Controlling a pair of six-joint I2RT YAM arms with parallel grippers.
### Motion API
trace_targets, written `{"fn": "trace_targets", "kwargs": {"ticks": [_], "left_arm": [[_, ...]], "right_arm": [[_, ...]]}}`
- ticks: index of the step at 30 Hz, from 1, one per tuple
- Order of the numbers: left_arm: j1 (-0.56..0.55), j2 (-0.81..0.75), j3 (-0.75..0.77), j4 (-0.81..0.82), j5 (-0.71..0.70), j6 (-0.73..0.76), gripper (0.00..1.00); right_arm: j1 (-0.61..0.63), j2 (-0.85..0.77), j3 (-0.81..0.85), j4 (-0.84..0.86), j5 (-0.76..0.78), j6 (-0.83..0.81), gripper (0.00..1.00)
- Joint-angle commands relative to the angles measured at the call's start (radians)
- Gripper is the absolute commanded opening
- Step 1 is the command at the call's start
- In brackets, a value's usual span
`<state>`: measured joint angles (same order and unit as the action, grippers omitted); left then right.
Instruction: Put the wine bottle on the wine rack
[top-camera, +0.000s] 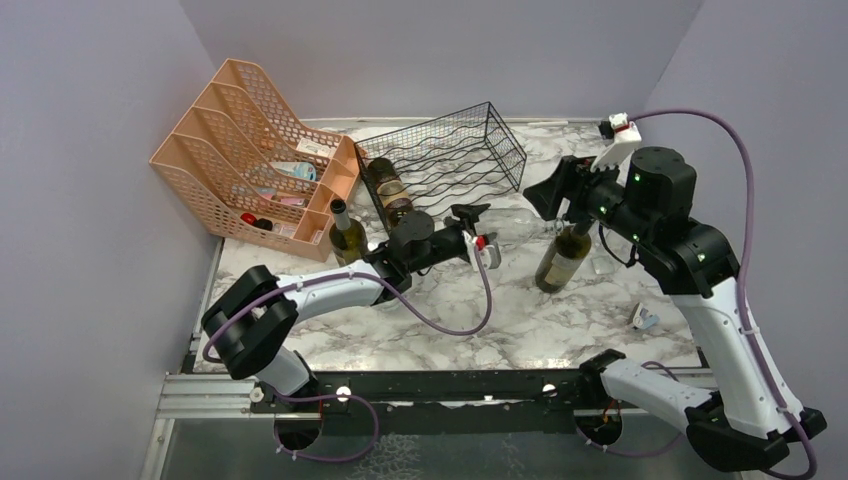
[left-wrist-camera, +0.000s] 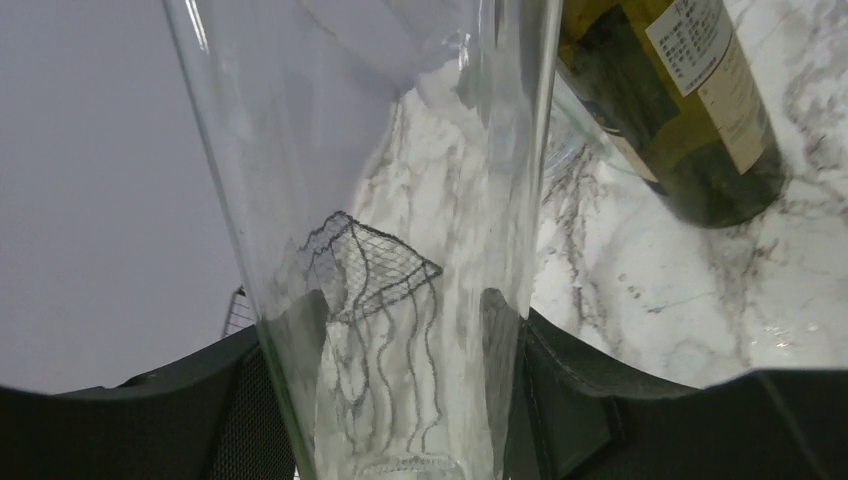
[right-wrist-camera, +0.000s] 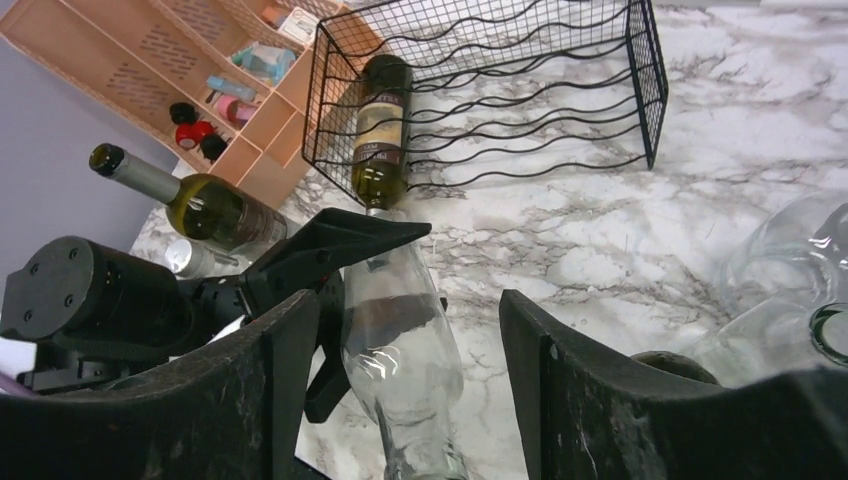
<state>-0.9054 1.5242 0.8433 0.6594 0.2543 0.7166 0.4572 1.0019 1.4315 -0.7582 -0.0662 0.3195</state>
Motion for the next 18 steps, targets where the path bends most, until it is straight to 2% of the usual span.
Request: {"fn": "trace_targets", "kwargs": {"ticks": [1, 3, 6, 9, 18], "left_arm": [[0.011, -0.037, 0.089, 0.02, 0.076, 0.345, 0.0], [0.021, -0.028, 0.115, -0.02, 0.115, 0.488, 0.0], [0.042, -0.014, 0.16, -0.067, 0.163, 0.598, 0.0], [0.054, -0.012, 0.215, -0.143, 0.189, 0.664, 0.0], [0.067, -0.009, 0.279, -0.232, 0.23, 0.779, 0.0]], "right_arm": [[0.0, -0.019, 0.004, 0.01, -0.037, -0.104, 0.7], [-0.001, -0.009, 0.021, -0.026, -0.067, -0.141, 0.71], [0.001, -0.009, 0.022, -0.067, -0.108, -0.19, 0.72], [0.001, -0.009, 0.011, -0.1, -0.126, -0.212, 0.72], [0.001, 0.02, -0.056, -0.118, -0.211, -0.227, 0.73]]}}
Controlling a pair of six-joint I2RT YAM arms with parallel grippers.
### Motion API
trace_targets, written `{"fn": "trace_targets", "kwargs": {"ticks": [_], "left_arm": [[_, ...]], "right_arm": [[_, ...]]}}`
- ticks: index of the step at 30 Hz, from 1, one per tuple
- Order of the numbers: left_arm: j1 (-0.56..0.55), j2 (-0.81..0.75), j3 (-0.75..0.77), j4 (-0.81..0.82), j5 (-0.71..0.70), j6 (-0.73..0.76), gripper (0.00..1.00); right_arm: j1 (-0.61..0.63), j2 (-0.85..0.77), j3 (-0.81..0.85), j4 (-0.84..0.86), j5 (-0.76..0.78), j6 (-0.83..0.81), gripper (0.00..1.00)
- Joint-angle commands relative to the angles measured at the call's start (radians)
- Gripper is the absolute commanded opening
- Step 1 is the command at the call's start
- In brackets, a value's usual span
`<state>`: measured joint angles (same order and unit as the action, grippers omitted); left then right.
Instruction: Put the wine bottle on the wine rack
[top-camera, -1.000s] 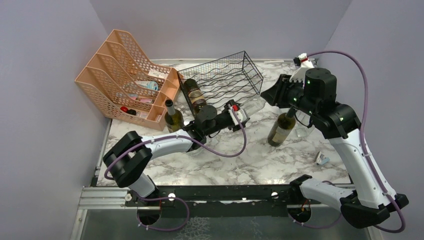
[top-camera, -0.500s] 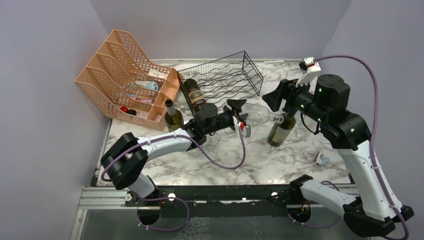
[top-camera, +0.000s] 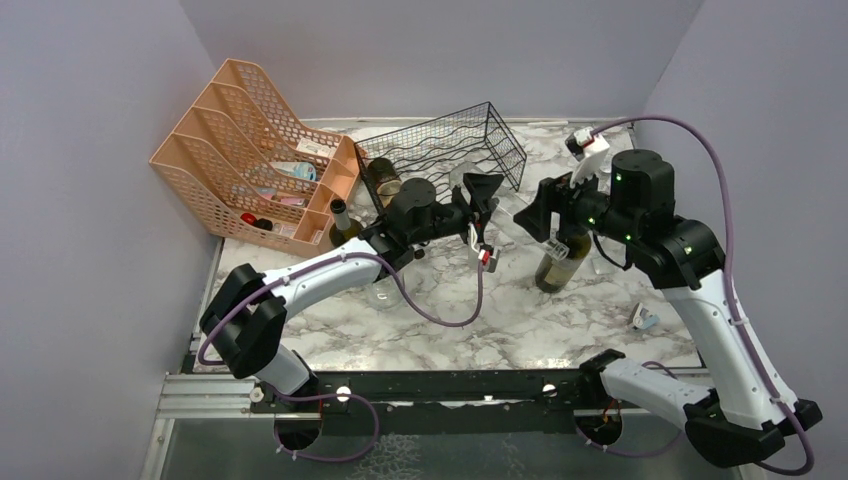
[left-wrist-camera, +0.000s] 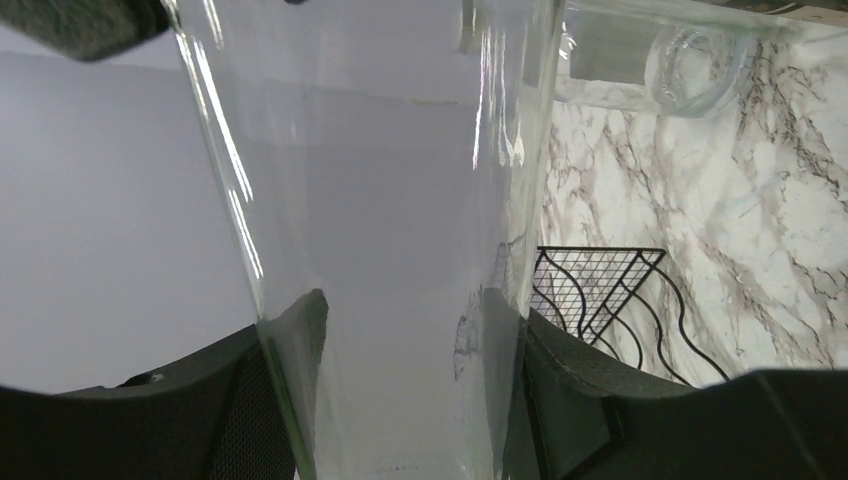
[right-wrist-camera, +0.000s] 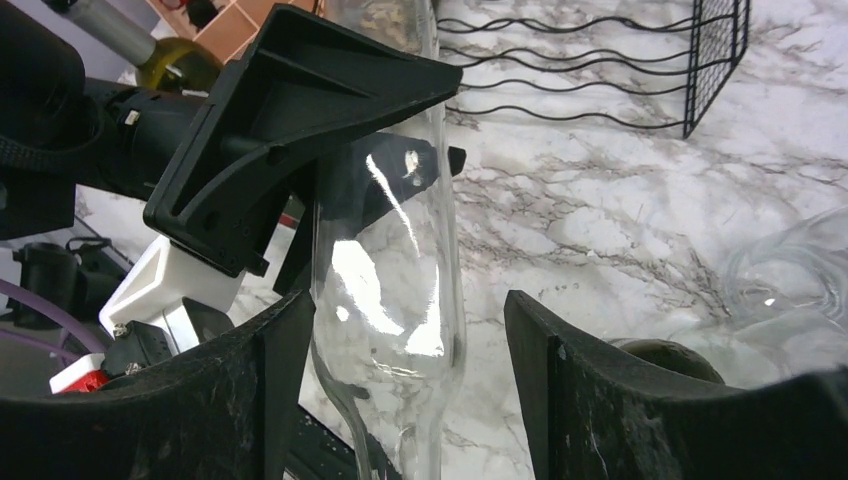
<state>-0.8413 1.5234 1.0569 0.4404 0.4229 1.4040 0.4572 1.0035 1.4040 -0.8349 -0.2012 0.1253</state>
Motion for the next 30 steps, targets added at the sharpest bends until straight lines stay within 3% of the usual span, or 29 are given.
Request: {"fn": "trace_targets", "kwargs": {"ticks": [1, 13, 16, 22, 24, 26, 28, 30], "left_arm": [[0.003, -0.006, 0.072, -0.025, 0.063, 0.1, 0.0], [0.013, 0.008, 0.146, -0.152, 0.067, 0.125, 0.0], [0.014, 0.007, 0.147, -0.156, 0.063, 0.125, 0.0], [0.013, 0.003, 0.135, -0.135, 0.065, 0.112, 0.02], [0.014, -0.002, 0.125, -0.122, 0.063, 0.098, 0.21], [0.014, -0.008, 0.108, -0.101, 0.056, 0.097, 0.46], [0.014, -0.016, 0.082, -0.071, 0.044, 0.086, 0.61], [0.013, -0.026, 0.065, -0.058, 0.035, 0.072, 0.96]], "right_arm": [[0.001, 0.024, -0.036, -0.041, -0.081, -0.034, 0.73], [0.001, 0.053, -0.108, 0.005, -0.106, -0.037, 0.69], [0.001, 0.051, -0.115, 0.028, -0.102, -0.022, 0.56], [0.001, 0.044, -0.122, 0.068, -0.077, 0.013, 0.15], [0.001, 0.041, -0.119, 0.074, -0.055, 0.025, 0.03], [0.001, 0.037, -0.116, 0.082, -0.031, 0.035, 0.01], [0.001, 0.023, -0.115, 0.101, -0.01, 0.045, 0.01], [0.001, 0.004, -0.116, 0.129, 0.023, 0.06, 0.01]]}}
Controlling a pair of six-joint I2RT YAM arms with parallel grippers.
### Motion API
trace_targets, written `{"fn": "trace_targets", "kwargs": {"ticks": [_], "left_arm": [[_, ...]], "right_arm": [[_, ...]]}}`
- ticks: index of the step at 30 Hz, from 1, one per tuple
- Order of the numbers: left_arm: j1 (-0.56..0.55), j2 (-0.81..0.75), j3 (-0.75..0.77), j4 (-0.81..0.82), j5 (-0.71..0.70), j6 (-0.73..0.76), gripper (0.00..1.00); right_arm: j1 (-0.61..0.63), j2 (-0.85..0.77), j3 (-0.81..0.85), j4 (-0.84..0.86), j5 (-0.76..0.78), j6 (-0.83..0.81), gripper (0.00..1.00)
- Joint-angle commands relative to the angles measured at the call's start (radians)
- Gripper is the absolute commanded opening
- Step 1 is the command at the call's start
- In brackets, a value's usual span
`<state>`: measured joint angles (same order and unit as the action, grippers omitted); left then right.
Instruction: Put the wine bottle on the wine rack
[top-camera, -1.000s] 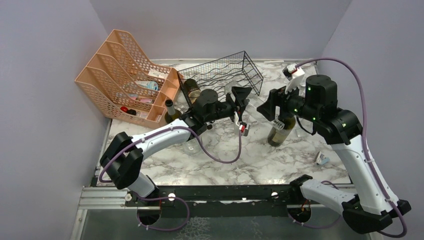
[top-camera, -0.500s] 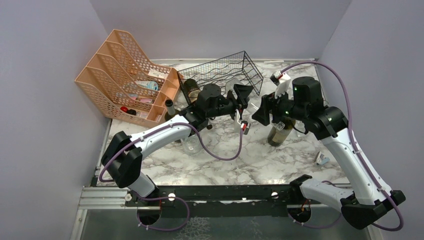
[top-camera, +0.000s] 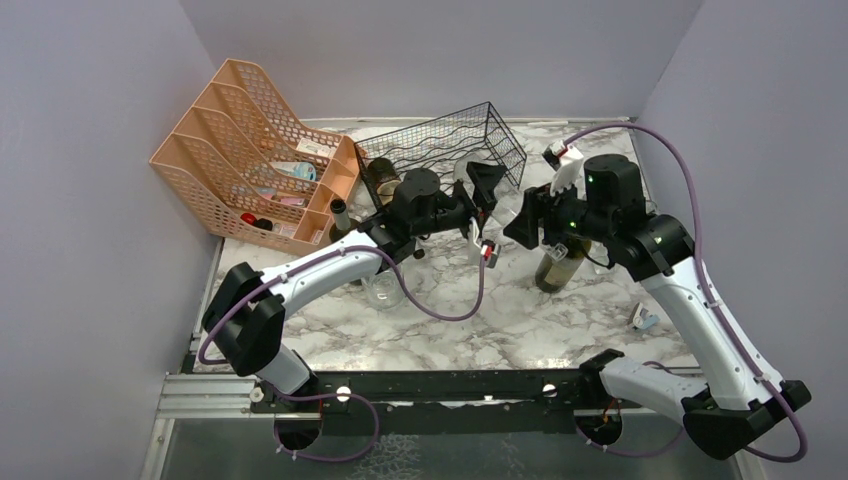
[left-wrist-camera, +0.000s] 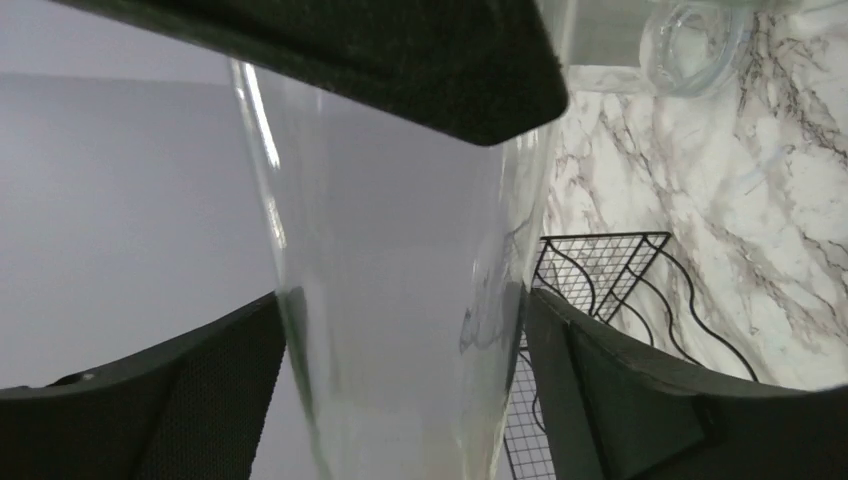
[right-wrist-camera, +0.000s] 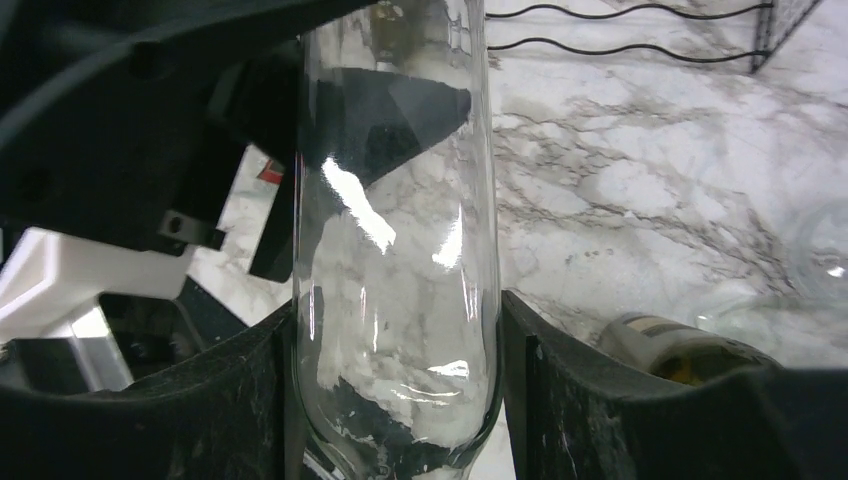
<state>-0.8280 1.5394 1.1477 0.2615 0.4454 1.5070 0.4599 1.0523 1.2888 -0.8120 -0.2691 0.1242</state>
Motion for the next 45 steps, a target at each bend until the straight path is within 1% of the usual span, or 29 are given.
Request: {"fn": "trace_targets", "kwargs": {"ticks": [1, 4, 7, 10, 12, 13, 14, 15, 16, 17, 20, 22, 24, 27, 30, 36, 39, 42, 45], "left_arm": [[0.0, -0.05, -0.035, 0.122, 0.015, -0.037, 0.99], [0.0, -0.093, -0.075, 0.129, 0.04, -0.088, 0.99], [0.0, -0.131, -0.091, 0.135, 0.041, -0.216, 0.99], [0.0, -0.163, -0.102, 0.152, -0.006, -0.374, 0.99], [0.0, -0.189, -0.103, 0.174, -0.074, -0.529, 0.99], [0.001, -0.203, -0.092, 0.186, -0.137, -0.651, 0.99], [0.001, -0.213, -0.073, 0.19, -0.232, -0.789, 0.99], [0.0, -0.216, -0.049, 0.189, -0.381, -0.896, 0.99], [0.0, -0.218, -0.031, 0.175, -0.474, -0.989, 0.99], [0.0, -0.224, -0.022, 0.161, -0.519, -1.047, 0.99], [0.0, -0.257, -0.027, 0.157, -0.542, -1.205, 0.99], [0.001, -0.271, -0.016, 0.114, -0.521, -1.315, 0.99], [0.0, -0.28, 0.011, 0.048, -0.549, -1.4, 0.99], [0.002, -0.299, 0.047, -0.053, -0.607, -1.474, 0.99], [0.003, -0.331, 0.059, -0.108, -0.663, -1.521, 0.99], [0.004, -0.411, 0.024, -0.137, -0.715, -1.54, 0.99], [0.004, -0.441, 0.002, -0.161, -0.799, -1.561, 0.99], [0.005, -0.455, 0.012, -0.215, -0.855, -1.571, 0.99], [0.005, -0.474, 0.009, -0.24, -0.854, -1.552, 0.99]], "right_arm": [[-0.001, -0.05, 0.0, 0.117, 0.107, 0.069, 0.01], [-0.001, -0.062, 0.0, 0.144, 0.147, 0.089, 0.01], [-0.001, -0.056, -0.006, 0.159, 0.159, 0.104, 0.01], [-0.001, -0.053, -0.025, 0.168, 0.153, 0.109, 0.01], [-0.001, -0.052, -0.041, 0.177, 0.15, 0.11, 0.01], [-0.001, -0.054, -0.051, 0.179, 0.148, 0.108, 0.01], [-0.001, -0.053, -0.06, 0.183, 0.141, 0.106, 0.01], [-0.001, -0.055, -0.069, 0.188, 0.128, 0.099, 0.01], [-0.001, -0.053, -0.081, 0.194, 0.111, 0.095, 0.01], [-0.001, -0.051, -0.091, 0.2, 0.094, 0.09, 0.01], [-0.002, -0.037, -0.13, 0.211, 0.045, 0.074, 0.01], [-0.001, -0.027, -0.154, 0.217, 0.017, 0.068, 0.01], [0.0, -0.014, -0.176, 0.22, -0.01, 0.063, 0.01], [0.003, -0.003, -0.208, 0.244, -0.059, 0.068, 0.01], [0.027, 0.012, -0.23, 0.278, -0.08, 0.072, 0.01], [0.091, 0.071, -0.238, 0.307, -0.007, 0.079, 0.01], [0.123, 0.096, -0.247, 0.326, 0.043, 0.091, 0.01], [0.156, 0.13, -0.261, 0.346, 0.085, 0.102, 0.01], [0.183, 0.168, -0.269, 0.365, 0.132, 0.115, 0.01]]}}
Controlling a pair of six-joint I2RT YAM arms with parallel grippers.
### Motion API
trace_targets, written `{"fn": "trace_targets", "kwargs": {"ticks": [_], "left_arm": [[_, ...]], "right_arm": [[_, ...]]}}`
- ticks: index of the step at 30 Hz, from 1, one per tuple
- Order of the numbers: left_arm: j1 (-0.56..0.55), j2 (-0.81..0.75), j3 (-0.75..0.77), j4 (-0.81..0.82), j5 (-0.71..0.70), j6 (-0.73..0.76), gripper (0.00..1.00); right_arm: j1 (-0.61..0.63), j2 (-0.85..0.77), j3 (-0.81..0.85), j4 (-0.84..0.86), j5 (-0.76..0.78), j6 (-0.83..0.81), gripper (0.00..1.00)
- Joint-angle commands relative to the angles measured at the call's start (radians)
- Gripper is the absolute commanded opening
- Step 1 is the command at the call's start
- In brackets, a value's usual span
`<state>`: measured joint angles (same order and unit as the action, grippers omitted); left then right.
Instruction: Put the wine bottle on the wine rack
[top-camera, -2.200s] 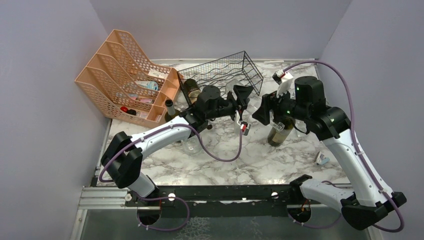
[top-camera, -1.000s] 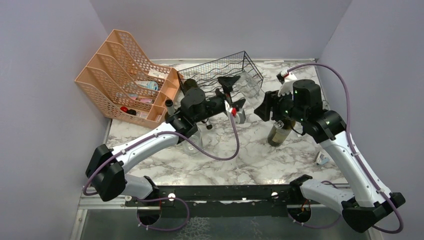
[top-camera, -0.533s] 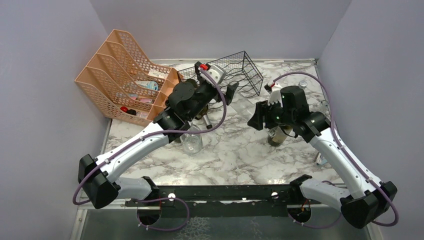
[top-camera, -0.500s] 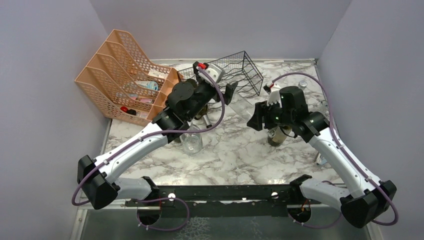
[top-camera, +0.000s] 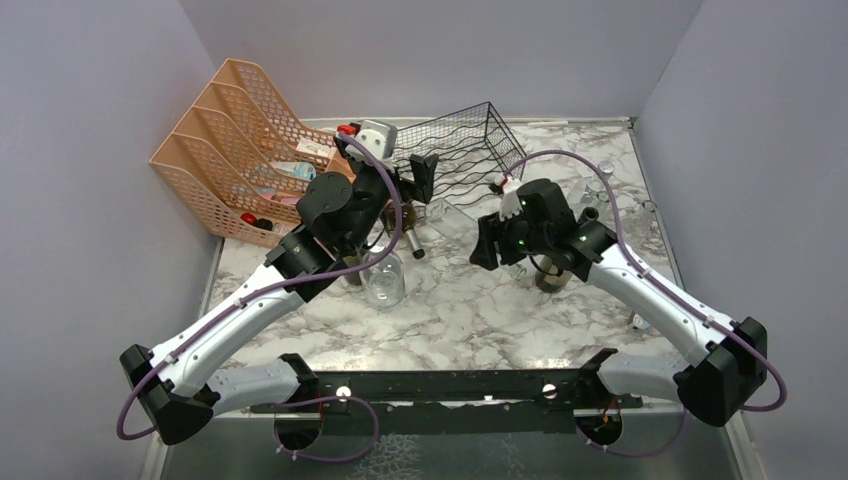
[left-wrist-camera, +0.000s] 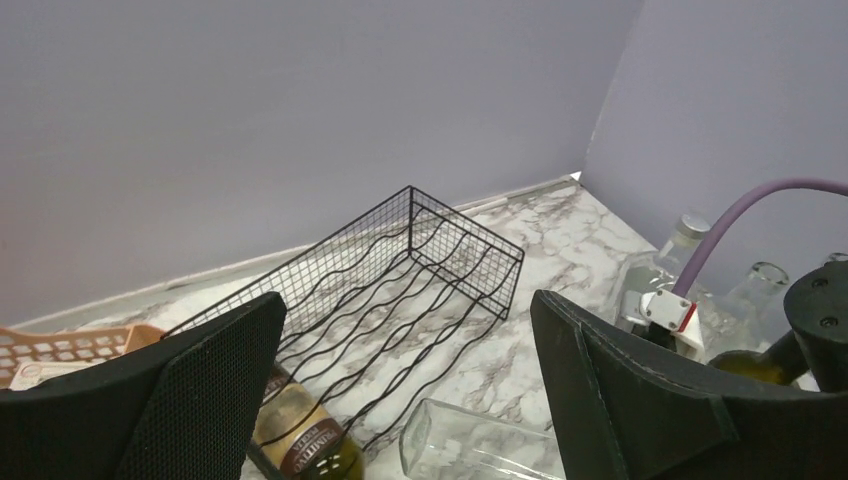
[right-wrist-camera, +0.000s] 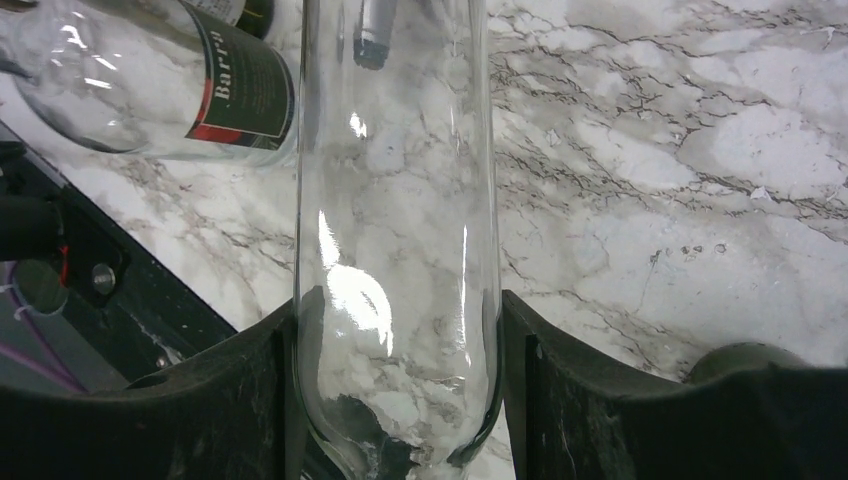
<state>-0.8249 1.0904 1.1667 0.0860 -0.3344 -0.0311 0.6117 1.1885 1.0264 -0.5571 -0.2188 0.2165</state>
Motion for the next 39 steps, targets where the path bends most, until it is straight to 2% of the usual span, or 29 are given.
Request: {"fn": "trace_targets", "kwargs": {"ticks": [1, 16, 27, 30, 34, 39], "left_arm": [[0.001, -0.034, -0.014, -0.066, -0.071, -0.008, 0.99], [0.001, -0.092, -0.058, -0.101, -0.076, 0.053, 0.99], [0.003, -0.102, -0.068, -0.105, -0.071, 0.08, 0.99], [0.003, -0.095, -0.07, -0.098, -0.055, 0.084, 0.99], [0.006, -0.056, -0.047, -0.089, -0.016, 0.096, 0.99], [0.006, -0.027, -0.005, -0.119, -0.005, 0.084, 0.99]], "right_arm": [[0.041, 0.047, -0.005, 0.115, 0.102, 0.026, 0.01], [0.123, 0.265, 0.051, 0.234, 0.343, 0.114, 0.01], [0.133, 0.369, 0.07, 0.396, 0.384, 0.148, 0.01], [0.133, 0.405, 0.063, 0.472, 0.403, 0.171, 0.01], [0.134, 0.456, 0.038, 0.659, 0.426, 0.198, 0.01], [0.134, 0.527, 0.067, 0.75, 0.451, 0.186, 0.01]]}}
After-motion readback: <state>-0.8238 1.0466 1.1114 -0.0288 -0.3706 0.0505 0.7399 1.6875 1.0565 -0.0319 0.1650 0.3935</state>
